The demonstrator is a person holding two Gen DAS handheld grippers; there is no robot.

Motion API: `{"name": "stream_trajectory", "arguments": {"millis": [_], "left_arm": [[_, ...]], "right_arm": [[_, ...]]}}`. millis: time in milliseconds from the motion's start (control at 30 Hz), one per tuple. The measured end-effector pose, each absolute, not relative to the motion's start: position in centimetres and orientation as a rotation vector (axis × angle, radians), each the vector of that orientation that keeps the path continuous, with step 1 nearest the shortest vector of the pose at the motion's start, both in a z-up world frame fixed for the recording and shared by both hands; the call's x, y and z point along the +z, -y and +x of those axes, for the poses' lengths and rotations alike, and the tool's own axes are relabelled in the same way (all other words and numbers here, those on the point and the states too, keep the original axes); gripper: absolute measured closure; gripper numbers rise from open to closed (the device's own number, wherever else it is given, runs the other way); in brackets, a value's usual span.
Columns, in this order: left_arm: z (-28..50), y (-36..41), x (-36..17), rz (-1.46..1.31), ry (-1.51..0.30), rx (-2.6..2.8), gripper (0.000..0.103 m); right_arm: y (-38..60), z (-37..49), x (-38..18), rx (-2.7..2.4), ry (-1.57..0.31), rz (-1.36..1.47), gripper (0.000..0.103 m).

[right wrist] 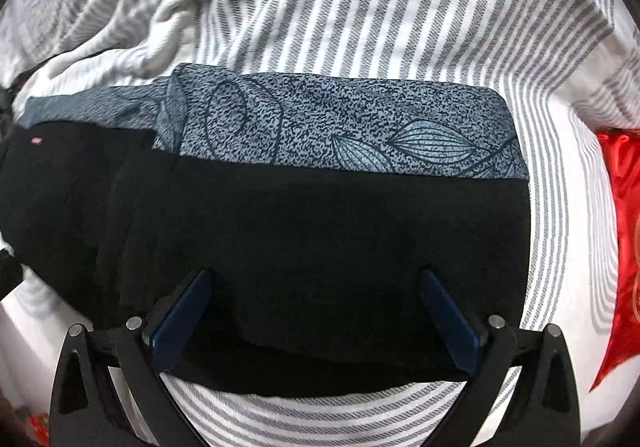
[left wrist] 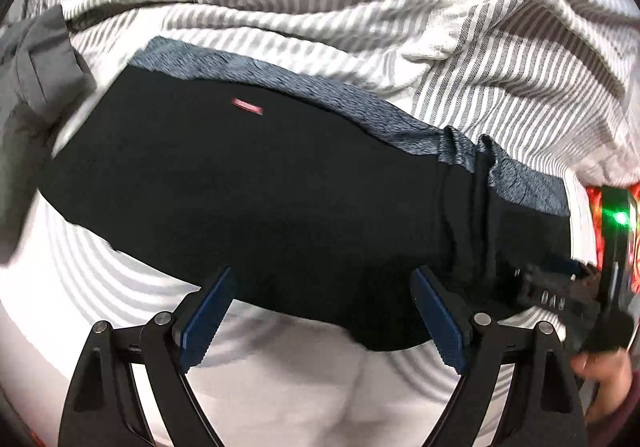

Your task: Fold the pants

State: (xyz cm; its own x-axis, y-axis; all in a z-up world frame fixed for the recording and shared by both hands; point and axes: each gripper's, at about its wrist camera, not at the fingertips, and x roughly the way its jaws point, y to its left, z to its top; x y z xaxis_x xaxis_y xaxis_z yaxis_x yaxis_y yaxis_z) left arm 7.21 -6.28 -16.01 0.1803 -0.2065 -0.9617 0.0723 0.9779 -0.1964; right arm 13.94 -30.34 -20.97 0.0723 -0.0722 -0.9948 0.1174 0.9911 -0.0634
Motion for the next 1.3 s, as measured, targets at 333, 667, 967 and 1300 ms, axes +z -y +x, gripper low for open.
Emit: {"name": "stream_trajectory", "arguments": {"millis": [333,667,967,1300], "left_arm": [[6.5,-0.5,-16.1,-0.219,-1.368,-0.131,0.013],[8.4,-10.7,-16.8,-0.497,-1.33,0.07,0.013],[9.5,-14.9,-20.6,-0.686,-1.303,0.09,0.013],[11.2,-13.9,-21.3,-0.684,-1.301,0.028,0.03]], "right_arm": [[28.0,16.4,-20.1,-0.184,-1.585,0.07,0.0],[18.4,17.4,-16.2,0.047,-1.519,0.165,0.0],[11.8,17.9,-17.8,0.225,-1.544,0.186,0.0],[11.3,18.7,-16.5,0.299,-1.541,0.226,0.006]]}}
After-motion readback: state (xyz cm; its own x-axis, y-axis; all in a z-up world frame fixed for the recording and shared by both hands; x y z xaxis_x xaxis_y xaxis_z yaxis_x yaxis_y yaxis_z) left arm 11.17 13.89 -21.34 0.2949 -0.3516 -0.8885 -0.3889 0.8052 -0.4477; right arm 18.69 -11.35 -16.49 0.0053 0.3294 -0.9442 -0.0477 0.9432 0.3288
